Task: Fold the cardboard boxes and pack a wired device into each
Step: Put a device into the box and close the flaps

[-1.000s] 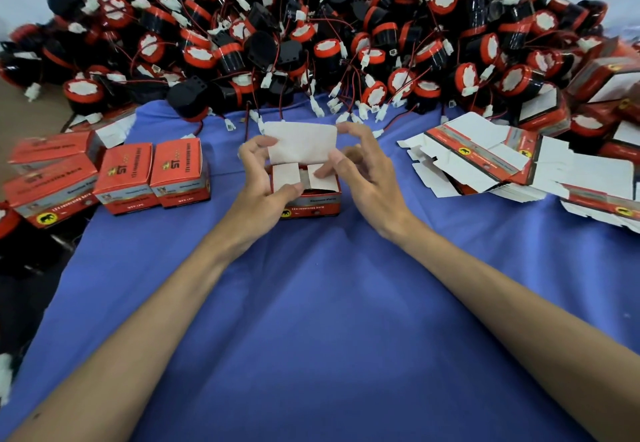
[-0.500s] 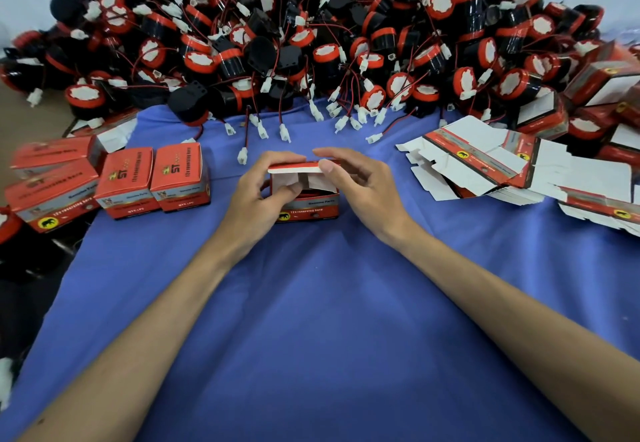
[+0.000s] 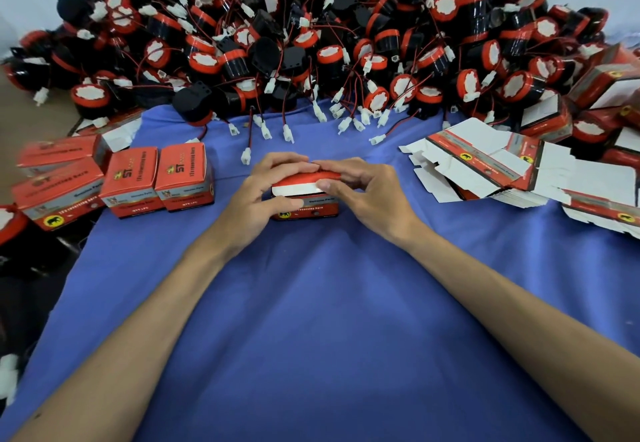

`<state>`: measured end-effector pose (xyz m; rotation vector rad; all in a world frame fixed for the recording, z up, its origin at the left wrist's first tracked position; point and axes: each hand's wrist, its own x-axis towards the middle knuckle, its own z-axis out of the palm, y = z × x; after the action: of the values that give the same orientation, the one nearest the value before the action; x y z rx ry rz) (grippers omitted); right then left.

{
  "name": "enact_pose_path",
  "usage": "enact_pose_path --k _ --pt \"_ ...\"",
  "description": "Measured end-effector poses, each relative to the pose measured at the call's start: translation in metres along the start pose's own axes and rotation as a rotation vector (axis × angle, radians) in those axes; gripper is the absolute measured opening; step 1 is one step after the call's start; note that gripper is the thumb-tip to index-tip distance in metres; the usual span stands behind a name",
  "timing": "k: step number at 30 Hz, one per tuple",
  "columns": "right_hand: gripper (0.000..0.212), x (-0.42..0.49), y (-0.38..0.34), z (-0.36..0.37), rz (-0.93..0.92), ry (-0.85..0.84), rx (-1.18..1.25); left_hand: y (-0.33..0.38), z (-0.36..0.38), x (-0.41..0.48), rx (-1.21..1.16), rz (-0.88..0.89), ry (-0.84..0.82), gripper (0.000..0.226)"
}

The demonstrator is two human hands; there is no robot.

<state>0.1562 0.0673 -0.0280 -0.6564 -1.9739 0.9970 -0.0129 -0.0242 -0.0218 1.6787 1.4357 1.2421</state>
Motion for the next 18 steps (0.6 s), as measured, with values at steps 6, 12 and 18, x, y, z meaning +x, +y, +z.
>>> enact_pose_path --k 6,12,18 --pt "0.027 0.000 0.001 0.001 -0.099 0.056 -0.090 -0.010 0.002 0.003 0.314 0.147 0.121 0.035" --pt "0.025 0.003 0.001 0.001 -0.251 0.094 -0.213 -0.013 -0.004 0.005 0.333 0.144 0.132 0.040" --pt "0.026 0.005 0.009 -0.005 -0.453 0.118 -0.335 -0.012 -0.003 0.004 0.470 0.236 0.102 0.038"
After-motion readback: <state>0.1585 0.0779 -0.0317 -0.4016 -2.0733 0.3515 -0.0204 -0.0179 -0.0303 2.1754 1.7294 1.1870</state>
